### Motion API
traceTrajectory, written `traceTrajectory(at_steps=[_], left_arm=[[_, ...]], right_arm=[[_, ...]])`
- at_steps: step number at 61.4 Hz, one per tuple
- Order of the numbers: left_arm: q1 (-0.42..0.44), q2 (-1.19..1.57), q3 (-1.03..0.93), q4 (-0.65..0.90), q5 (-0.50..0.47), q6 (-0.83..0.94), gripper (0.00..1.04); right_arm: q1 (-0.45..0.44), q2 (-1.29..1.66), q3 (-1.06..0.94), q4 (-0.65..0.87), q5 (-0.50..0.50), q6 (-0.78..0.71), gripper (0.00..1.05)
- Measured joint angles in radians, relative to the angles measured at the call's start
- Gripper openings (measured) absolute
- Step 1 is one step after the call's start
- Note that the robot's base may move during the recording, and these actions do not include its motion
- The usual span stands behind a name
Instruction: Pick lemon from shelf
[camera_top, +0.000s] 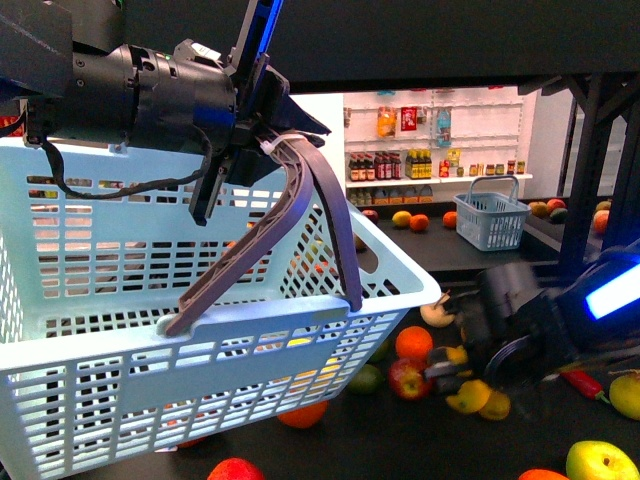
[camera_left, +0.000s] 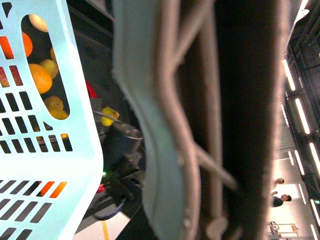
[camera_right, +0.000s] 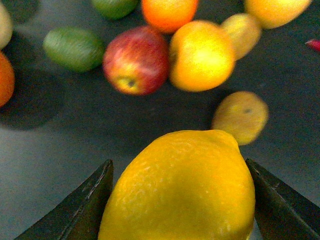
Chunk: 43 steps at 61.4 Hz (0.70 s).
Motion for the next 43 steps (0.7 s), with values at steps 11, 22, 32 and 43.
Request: traceTrajectory(at_steps=[11, 22, 32, 43], left_arm=[[0.0, 0.0, 0.0, 0.0, 0.0, 0.0, 0.09], [0.0, 0.0, 0.0, 0.0, 0.0, -0.001, 0.09], [0.0, 0.0, 0.0, 0.0, 0.0, -0.002, 0.09], [0.0, 0.0, 0.0, 0.0, 0.0, -0.002, 0.09]], right_arm=[[-0.081, -0.209, -0.139, 0.018, -0.06, 0.006, 0.71], [-0.095, -0.443, -0.253, 0.023, -0.157, 0.077, 0.71], [-0.063, -0.649, -0.325, 0.039, -0.248, 0.181, 0.71], [0.01, -0.769, -0.375, 0.043, -0.314, 0.28, 0.71]])
